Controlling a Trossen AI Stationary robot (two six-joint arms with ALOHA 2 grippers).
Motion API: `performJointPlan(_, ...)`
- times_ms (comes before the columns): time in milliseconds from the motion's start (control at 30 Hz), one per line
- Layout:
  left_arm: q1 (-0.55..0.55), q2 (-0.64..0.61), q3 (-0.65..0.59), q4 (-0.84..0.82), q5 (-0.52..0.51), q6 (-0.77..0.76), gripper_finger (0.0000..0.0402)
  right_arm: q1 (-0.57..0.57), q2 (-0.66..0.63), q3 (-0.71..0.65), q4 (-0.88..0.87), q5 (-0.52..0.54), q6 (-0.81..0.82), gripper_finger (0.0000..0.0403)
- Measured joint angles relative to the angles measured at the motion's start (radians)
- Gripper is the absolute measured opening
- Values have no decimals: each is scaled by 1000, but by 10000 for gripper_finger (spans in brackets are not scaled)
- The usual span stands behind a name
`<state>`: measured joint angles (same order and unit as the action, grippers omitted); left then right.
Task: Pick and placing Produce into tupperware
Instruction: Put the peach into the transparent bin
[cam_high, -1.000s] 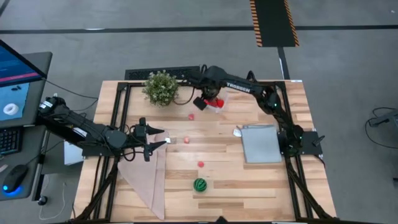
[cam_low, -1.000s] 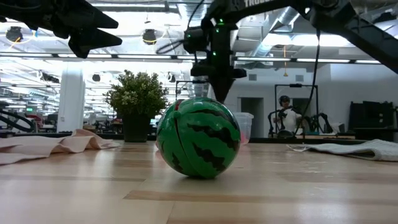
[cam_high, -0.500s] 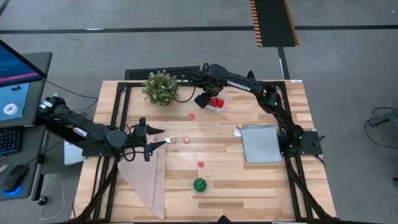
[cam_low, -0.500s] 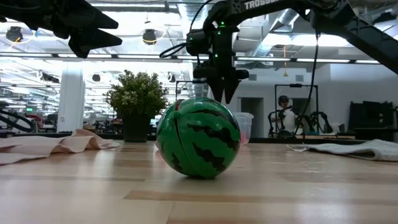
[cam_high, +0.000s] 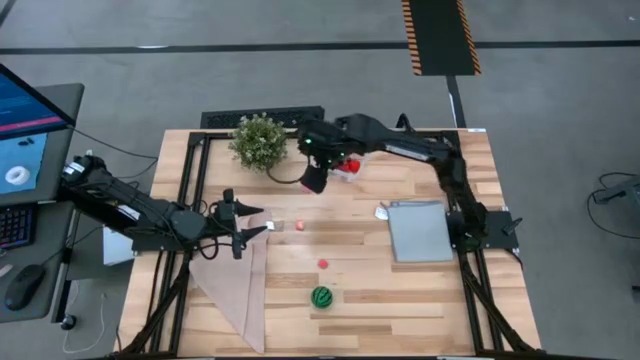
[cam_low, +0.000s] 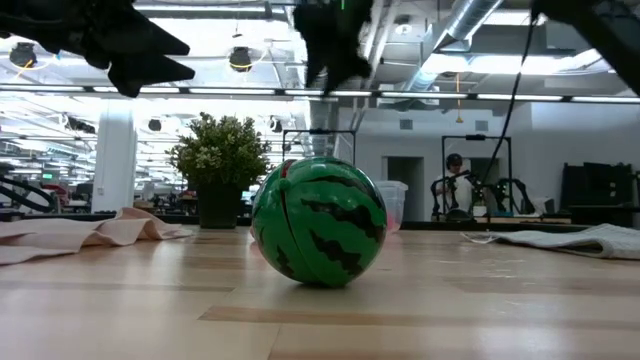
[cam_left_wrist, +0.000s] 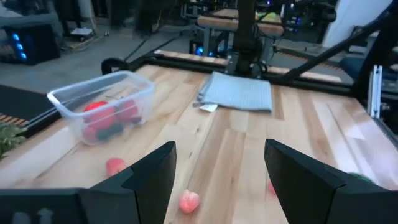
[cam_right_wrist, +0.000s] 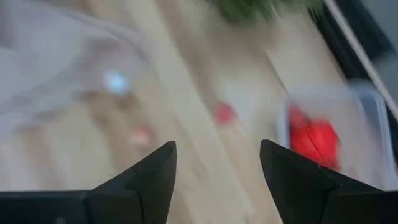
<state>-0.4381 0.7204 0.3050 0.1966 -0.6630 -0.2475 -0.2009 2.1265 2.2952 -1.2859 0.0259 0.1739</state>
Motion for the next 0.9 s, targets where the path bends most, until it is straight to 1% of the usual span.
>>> performJointPlan(167, 0, 0, 0, -35, 1, -28, 236, 140, -108, -13, 145, -29, -39, 256)
performJointPlan(267, 0, 1, 0, -44, 1, -44, 236, 226, -167, -64, 249, -30, -65, 256)
performJointPlan(367, 0, 1, 0, -64, 2, -61, 236, 307, -220, -143, 359, -17, -76, 256)
performJointPlan(467, 0, 2, 0, -66, 1, -70, 236, 390, -273, -273, 503, 23, -90, 256)
performJointPlan(633, 0, 2, 0, -66, -5, -71, 236, 494, -372, -569, 835, 27, -116, 256)
performJointPlan(733, 0, 2, 0, -69, -16, -68, 236, 523, -431, -755, 1002, 28, -99, 256)
performJointPlan(900, 1, 2, 0, -90, -56, -69, 236, 526, -535, -1061, 1272, 39, -24, 256)
